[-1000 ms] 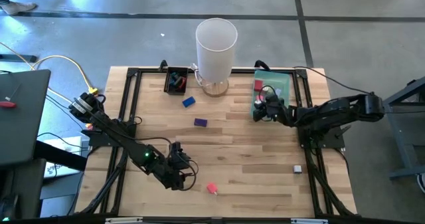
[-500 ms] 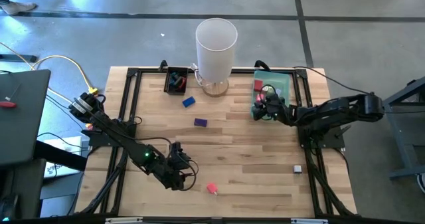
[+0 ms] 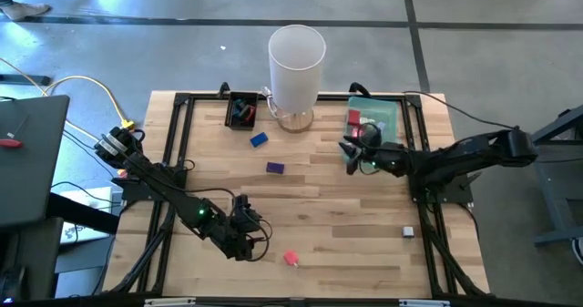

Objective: Pick & Place Office items
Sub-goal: Put the purple digital clock into the black bin

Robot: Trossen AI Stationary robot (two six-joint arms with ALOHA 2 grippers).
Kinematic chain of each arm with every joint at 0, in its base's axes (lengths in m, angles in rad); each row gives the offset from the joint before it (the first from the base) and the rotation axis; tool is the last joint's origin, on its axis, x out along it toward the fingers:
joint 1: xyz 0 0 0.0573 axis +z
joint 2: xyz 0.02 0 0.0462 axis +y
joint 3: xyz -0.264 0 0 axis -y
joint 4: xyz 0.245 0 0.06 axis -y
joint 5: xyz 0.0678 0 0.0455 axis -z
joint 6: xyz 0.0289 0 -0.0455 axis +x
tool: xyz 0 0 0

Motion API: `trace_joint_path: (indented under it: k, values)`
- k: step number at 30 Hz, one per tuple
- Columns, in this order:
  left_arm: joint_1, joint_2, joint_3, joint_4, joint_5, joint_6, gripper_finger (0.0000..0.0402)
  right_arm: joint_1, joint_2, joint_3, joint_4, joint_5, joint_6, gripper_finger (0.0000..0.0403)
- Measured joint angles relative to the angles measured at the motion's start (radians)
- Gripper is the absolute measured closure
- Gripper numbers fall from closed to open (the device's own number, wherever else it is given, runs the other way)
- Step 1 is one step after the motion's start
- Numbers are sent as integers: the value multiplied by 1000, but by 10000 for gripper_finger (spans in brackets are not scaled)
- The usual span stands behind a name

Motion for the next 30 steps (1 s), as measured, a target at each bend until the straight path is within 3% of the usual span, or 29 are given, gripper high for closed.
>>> trace_joint_path:
  k: [9, 18, 21, 25, 30]
  values:
    - [0, 0, 0, 2, 0, 0, 108, 224, -120, 2, 51, -42, -209, 293]
    - [0, 0, 1, 12, 20, -88, 108, 419, -112, 44, 35, 70, -355, 317]
    - [0, 0, 1, 15, 25, -89, 108, 461, -112, 69, 37, 70, -356, 323]
    - [4, 0, 1, 15, 120, -91, 108, 508, -110, 78, 35, 70, -326, 329]
    - [31, 0, 1, 15, 148, -91, 108, 520, -110, 78, -7, 70, -135, 332]
